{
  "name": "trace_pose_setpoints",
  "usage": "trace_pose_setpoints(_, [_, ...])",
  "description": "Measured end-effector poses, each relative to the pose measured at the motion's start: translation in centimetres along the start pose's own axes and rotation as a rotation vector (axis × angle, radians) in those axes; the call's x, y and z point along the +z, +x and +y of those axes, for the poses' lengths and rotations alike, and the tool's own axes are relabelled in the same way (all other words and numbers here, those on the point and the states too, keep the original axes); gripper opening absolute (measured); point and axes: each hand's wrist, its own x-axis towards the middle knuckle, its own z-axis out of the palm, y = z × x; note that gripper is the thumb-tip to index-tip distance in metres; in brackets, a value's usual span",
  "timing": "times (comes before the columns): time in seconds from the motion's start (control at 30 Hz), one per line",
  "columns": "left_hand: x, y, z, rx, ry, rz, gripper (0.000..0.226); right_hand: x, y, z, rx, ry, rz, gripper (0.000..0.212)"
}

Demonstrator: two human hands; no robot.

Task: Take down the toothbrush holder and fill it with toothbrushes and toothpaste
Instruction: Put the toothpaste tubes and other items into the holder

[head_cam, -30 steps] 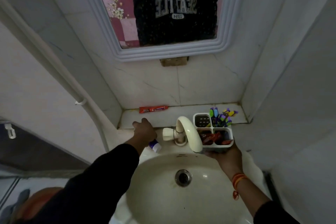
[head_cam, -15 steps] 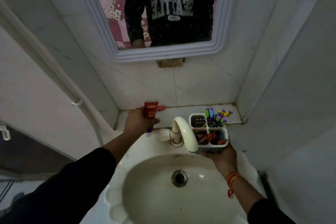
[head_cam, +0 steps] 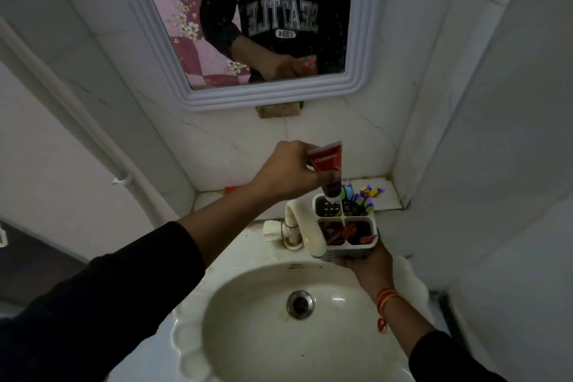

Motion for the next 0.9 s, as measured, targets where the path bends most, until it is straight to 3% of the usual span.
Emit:
trace_pose_setpoints(0.13, [1.6, 1.4, -0.1, 0.003, 0.142, -0.16, 0.026, 0.1, -0.1, 0.1, -0.027, -0.073, 0.012, 0.083])
trace_pose_setpoints(0.3, [1.7, 2.8, -0.4, -0.044, 0.106, -0.284, 0.017, 0.0, 0.6, 1.2, -0.01, -0.02, -0.003, 0.082])
trace_pose_setpoints(0.43, [0.5, 4.0, -3.6, -0.199, 0.039, -0.164, 0.016, 0.5, 0.0, -0.3, 0.021, 0.158, -0.006, 0.057])
trace_pose_setpoints(0.5, [0.4, 4.4, -6.3, -0.275, 0.185, -0.168, 0.019, 0.3, 0.6, 0.0, 0.087, 0.292, -0.001, 0.041])
trace_pose_setpoints(0.57, [0.8, 4.3, -8.8, -0.362, 0.379, -0.284, 0.027, 0.4, 0.4, -0.1, 0.163, 0.386, -0.001, 0.029])
trace_pose_setpoints(0.7, [2.7, 4.0, -13.8, -0.455, 0.539, -0.38, 0.049, 0.4, 0.6, -0.1, 0.143, 0.337, -0.004, 0.056])
trace_pose_setpoints(0.8, [4.3, 3.6, -15.9, -0.484, 0.598, -0.411, 0.06, 0.2, 0.9, 0.2, 0.144, 0.346, -0.01, 0.052])
trace_pose_setpoints(0.9, [5.6, 3.1, -16.6, -0.436, 0.724, -0.414, 0.054, 0.0, 1.6, 0.3, 0.298, 0.574, 0.014, 0.05])
